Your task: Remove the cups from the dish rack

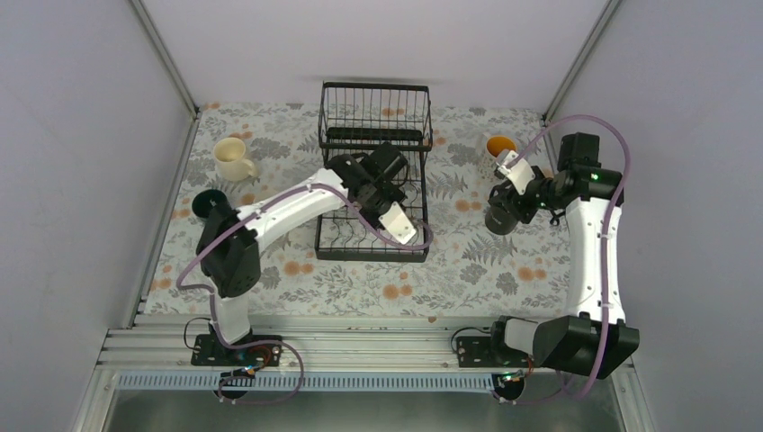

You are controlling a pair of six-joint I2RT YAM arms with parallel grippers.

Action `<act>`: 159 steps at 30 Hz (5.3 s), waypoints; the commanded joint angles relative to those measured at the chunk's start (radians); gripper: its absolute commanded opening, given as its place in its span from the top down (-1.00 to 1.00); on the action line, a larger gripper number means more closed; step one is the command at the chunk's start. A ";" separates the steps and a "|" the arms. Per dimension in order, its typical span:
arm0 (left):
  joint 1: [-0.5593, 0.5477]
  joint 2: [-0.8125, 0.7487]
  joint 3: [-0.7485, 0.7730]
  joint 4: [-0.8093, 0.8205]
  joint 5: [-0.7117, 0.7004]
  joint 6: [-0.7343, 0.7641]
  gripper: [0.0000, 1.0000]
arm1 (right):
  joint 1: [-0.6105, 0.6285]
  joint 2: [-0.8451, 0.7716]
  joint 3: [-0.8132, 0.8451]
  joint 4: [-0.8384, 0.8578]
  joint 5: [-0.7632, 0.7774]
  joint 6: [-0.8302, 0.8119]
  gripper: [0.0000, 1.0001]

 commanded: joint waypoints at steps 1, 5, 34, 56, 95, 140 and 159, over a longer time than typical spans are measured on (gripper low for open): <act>-0.002 -0.111 0.137 0.000 0.277 -0.143 0.95 | 0.009 -0.036 -0.042 -0.006 -0.140 0.004 0.24; 0.017 -0.139 0.207 0.087 0.456 -0.287 0.95 | 0.010 -0.059 -0.081 -0.006 -0.270 -0.021 0.18; 0.168 0.028 0.487 0.397 1.175 -0.936 0.95 | 0.067 0.080 -0.050 0.430 -0.674 0.116 -0.15; 0.150 0.080 0.535 0.402 1.194 -0.958 0.95 | 0.207 0.135 0.000 0.528 -0.622 0.267 0.63; 0.243 -0.441 -0.183 0.699 -0.649 -0.758 -1.00 | 0.221 0.162 0.049 0.028 0.247 0.174 0.93; 1.038 -0.238 0.002 0.335 0.072 -1.398 -1.00 | 0.306 0.505 0.071 0.166 0.414 0.311 -0.18; 1.028 -0.898 -0.767 0.613 0.069 -1.296 -1.00 | 0.306 -0.519 -0.571 0.604 0.010 0.395 -1.00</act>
